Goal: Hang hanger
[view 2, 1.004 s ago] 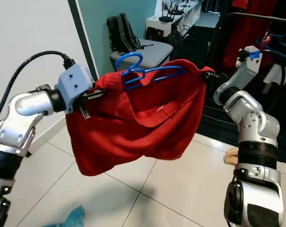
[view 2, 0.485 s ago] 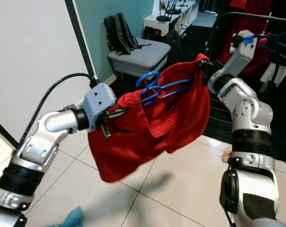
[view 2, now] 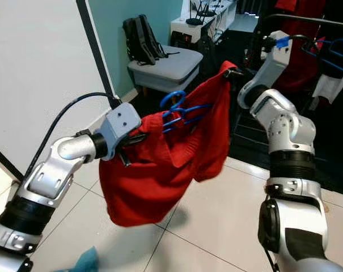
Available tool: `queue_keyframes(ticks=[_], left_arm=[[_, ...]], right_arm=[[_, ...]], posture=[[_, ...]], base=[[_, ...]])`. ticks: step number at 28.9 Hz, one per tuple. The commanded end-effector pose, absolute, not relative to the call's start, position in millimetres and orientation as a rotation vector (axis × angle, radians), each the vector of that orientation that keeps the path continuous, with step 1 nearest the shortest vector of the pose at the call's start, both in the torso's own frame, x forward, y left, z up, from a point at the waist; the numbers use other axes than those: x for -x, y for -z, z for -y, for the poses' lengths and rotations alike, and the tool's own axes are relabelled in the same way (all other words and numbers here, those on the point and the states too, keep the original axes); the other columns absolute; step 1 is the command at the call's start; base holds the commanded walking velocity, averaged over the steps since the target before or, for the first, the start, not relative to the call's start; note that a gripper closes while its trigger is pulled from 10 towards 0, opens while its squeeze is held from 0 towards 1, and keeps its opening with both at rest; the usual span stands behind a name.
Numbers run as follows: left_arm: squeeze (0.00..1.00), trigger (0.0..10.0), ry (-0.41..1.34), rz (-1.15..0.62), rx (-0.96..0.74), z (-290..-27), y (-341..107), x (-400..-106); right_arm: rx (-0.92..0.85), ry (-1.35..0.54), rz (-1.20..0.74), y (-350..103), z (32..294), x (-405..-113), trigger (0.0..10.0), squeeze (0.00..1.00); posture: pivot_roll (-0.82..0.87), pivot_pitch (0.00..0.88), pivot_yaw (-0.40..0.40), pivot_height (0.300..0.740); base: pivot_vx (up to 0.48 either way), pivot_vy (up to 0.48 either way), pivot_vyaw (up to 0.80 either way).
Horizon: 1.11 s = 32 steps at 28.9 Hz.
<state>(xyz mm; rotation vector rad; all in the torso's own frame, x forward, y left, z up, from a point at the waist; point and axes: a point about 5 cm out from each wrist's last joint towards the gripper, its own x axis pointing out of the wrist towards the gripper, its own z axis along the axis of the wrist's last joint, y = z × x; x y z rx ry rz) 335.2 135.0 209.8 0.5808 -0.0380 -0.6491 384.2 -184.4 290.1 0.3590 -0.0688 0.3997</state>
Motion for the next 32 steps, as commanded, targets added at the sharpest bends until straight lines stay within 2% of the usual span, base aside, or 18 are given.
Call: queue_keyframes(ticks=[1,3,5,10,14,17,20,22,25,27,29,30,31,32], left_arm=[[0.00,10.0,0.548,0.005,-0.555,-146.5,-210.0,-341.0],[0.00,10.0,0.522,0.002,-0.550,-148.7,-210.7,-342.4],[0.00,10.0,0.327,0.049,-0.494,-166.3,-225.5,-351.6],[0.00,10.0,0.223,0.089,-0.425,-174.8,-235.8,-354.8],[0.00,10.0,0.223,0.089,-0.425,-174.8,-235.8,-354.8],[0.00,10.0,0.295,0.171,-0.128,-149.5,-250.4,-353.3],[0.00,10.0,0.295,0.171,-0.128,-149.5,-250.4,-353.3],[0.00,10.0,0.387,0.190,0.004,-132.6,-255.2,-349.5],[0.00,10.0,0.387,0.190,0.004,-132.6,-255.2,-349.5],[0.00,10.0,0.425,0.205,0.093,-125.4,-259.9,-346.9],[0.00,10.0,0.425,0.205,0.093,-125.4,-259.9,-346.9],[0.00,10.0,0.431,0.209,0.108,-124.8,-261.6,-346.4],[0.00,10.0,0.431,0.209,0.108,-124.8,-261.6,-346.4],[0.00,10.0,0.432,0.211,0.106,-126.0,-262.4,-346.2]], right_arm=[[-0.347,-0.428,0.097,-300.6,179.1,-383.2,0.0,0.00],[-0.346,-0.431,0.096,-300.5,178.5,-383.2,0.0,0.00],[-0.343,-0.434,0.092,-299.8,177.7,-382.9,0.0,0.00],[-0.342,-0.439,0.085,-297.7,175.9,-382.5,0.0,0.00],[-0.342,-0.439,0.085,-297.7,175.9,-382.5,0.0,0.00],[-0.340,-0.551,0.004,-274.0,132.3,-376.1,0.0,0.00],[-0.340,-0.551,0.004,-274.0,132.3,-376.1,0.0,0.00],[-0.322,-0.645,-0.062,-259.2,106.0,-367.2,0.0,0.00],[-0.322,-0.645,-0.062,-259.2,106.0,-367.2,0.0,0.00],[-0.269,-0.746,-0.150,-242.7,85.8,-354.9,0.0,0.00],[-0.269,-0.746,-0.150,-242.7,85.8,-354.9,0.0,0.00],[-0.213,-0.772,-0.181,-235.0,81.4,-350.6,1.6,0.00],[-0.213,-0.772,-0.181,-235.0,81.4,-350.6,1.6,0.00],[-0.164,-0.768,-0.197,-229.3,82.4,-349.3,10.0,0.00]], posture=[[0.00,0.029,-0.005,0.740],[0.00,0.029,-0.005,0.740],[0.00,0.028,-0.007,0.740],[0.01,0.024,-0.006,0.740],[0.01,0.024,-0.006,0.740],[0.01,0.021,0.000,0.740],[0.01,0.021,0.000,0.740],[0.01,0.023,0.003,0.740],[0.01,0.023,0.003,0.740],[0.01,0.023,0.001,0.740],[0.01,0.023,0.001,0.740],[0.01,0.023,0.002,0.740],[0.01,0.023,0.002,0.740],[0.01,0.024,0.001,0.740]], base=[[0.000,0.000,0.00],[0.000,0.000,0.00],[0.000,0.000,0.00],[0.000,0.000,0.00],[0.000,0.000,0.00],[0.000,0.000,0.00],[0.000,0.000,0.00],[0.000,0.000,0.00],[0.000,0.000,0.00],[0.000,0.000,0.00],[0.000,0.000,0.00],[0.000,0.000,0.00],[0.000,0.000,0.00],[0.000,0.000,0.00]])
